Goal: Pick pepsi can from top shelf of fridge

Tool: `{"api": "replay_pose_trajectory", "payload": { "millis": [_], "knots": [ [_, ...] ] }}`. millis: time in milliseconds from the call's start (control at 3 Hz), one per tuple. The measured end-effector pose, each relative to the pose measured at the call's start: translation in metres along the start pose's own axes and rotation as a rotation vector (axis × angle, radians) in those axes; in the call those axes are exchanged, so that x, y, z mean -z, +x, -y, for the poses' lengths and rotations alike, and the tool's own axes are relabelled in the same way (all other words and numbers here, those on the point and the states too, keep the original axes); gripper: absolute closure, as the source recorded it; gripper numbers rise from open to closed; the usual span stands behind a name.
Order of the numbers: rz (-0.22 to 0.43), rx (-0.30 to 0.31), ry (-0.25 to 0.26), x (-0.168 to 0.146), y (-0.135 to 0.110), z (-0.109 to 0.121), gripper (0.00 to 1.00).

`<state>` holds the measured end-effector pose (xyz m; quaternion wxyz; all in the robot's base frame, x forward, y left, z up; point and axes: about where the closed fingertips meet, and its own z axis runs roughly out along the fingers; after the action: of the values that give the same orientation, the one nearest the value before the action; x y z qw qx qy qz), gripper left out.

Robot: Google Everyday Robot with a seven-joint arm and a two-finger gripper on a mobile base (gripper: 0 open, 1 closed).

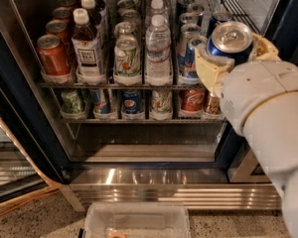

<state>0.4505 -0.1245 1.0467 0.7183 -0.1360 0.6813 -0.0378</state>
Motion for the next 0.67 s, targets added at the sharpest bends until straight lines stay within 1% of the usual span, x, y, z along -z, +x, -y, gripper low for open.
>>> {"api": "replay_pose_trajectory", "payload": {
  "millis": [333, 667],
  "knots": [
    [0.086, 0.024, 0.018, 0.0314, -0.0413, -0.0002, 1.0],
    [0.086, 0.024, 0.018, 0.0314, -0.0414, -0.0002, 1.0]
  ]
}}
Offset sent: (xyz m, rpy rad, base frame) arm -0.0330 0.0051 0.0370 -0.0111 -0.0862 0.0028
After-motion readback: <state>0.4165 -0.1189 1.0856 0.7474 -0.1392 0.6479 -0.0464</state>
